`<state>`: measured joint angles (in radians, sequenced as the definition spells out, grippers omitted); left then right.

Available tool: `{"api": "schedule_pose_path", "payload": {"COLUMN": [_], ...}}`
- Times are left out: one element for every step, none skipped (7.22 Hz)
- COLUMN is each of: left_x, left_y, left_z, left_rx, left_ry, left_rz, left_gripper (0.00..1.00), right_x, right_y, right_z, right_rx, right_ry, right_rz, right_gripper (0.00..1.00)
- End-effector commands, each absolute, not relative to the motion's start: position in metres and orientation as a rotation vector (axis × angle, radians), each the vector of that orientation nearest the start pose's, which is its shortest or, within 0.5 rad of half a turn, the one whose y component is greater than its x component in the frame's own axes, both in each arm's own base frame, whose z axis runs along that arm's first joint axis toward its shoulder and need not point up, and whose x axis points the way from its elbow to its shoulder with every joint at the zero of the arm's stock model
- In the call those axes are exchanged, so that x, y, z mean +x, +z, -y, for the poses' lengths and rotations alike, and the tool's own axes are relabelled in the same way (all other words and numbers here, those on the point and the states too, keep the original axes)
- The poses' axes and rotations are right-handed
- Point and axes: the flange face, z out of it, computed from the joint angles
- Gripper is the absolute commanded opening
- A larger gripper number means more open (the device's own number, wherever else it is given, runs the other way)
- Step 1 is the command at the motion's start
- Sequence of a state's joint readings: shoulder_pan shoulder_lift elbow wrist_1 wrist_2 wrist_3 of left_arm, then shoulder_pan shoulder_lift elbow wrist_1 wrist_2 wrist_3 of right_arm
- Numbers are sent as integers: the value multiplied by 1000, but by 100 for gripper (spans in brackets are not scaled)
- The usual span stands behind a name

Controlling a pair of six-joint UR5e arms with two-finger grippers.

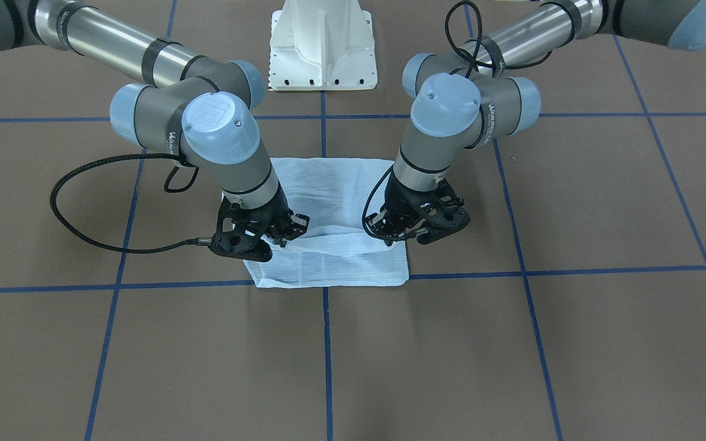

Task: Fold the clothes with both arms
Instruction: 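Lower the folded edge onto the far edge and open both grippers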

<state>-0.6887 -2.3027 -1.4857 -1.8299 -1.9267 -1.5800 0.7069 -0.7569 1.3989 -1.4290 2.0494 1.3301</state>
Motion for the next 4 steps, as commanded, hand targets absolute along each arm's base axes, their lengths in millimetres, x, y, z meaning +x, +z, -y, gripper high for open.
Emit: {"api": "schedule_pose_path", "payload": {"left_x": [502,494,495,483], "left_y": [222,220,220,222], "left_z": [543,549,549,559], "left_rx": [-14,0,4,22], "left_ry": [-486,-496,-488,-489], "left_rz": [-967,-987,-985,-981], "left_gripper": [0,52,100,100], "right_x": [-525,-528,-525,-514], "right_y": [223,229,231,231], "right_z": [564,566,569,579], "right_rx": [-54,-49,-43,3], "right_ry": [250,248,238,169], "right_rz": [888,896,897,897], "right_gripper": [99,100,100,100]}}
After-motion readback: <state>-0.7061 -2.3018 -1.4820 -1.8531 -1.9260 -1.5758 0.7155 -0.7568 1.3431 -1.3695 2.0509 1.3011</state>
